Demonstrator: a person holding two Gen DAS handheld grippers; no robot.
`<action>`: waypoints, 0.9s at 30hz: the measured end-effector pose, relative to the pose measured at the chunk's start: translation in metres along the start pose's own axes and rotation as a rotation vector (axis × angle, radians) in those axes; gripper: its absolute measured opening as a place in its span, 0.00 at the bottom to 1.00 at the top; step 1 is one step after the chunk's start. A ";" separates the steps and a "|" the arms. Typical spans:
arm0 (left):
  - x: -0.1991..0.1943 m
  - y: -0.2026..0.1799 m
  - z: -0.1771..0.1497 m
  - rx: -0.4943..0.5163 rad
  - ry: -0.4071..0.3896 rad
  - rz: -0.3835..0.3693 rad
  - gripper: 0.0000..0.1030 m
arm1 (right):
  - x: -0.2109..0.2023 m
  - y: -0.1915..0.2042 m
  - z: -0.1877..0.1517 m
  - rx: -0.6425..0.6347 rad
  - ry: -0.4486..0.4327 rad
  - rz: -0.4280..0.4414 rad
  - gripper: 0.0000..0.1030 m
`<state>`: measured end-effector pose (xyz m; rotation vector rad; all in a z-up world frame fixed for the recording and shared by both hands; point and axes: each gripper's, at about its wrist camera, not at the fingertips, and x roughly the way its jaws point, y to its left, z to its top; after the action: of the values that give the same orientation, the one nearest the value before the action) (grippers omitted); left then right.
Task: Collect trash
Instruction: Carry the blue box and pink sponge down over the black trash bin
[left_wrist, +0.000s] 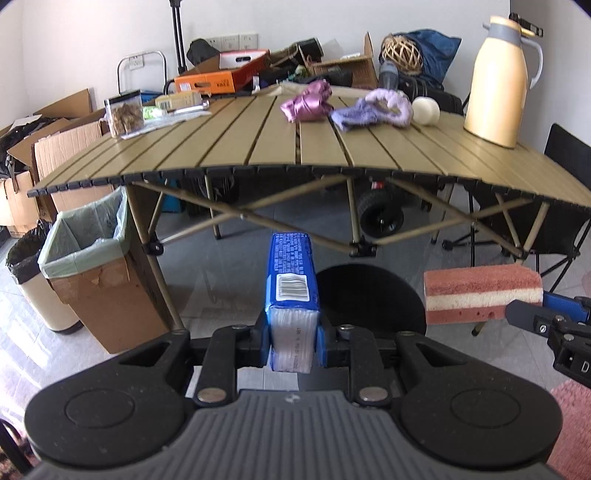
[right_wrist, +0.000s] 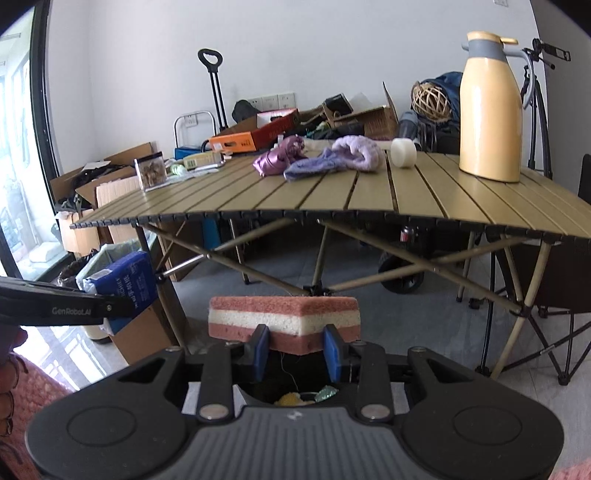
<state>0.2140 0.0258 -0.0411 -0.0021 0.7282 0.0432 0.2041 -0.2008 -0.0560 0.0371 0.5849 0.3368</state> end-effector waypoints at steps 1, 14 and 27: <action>0.002 0.000 -0.002 0.002 0.007 0.000 0.22 | 0.001 -0.001 -0.002 0.002 0.005 0.000 0.30; 0.034 -0.008 -0.015 0.025 0.107 -0.005 0.22 | 0.023 -0.021 -0.026 0.044 0.084 -0.025 0.30; 0.080 -0.025 -0.013 0.056 0.207 -0.016 0.22 | 0.057 -0.055 -0.033 0.110 0.133 -0.067 0.30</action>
<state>0.2661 0.0041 -0.1046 0.0414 0.9361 0.0072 0.2472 -0.2366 -0.1217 0.1013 0.7344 0.2425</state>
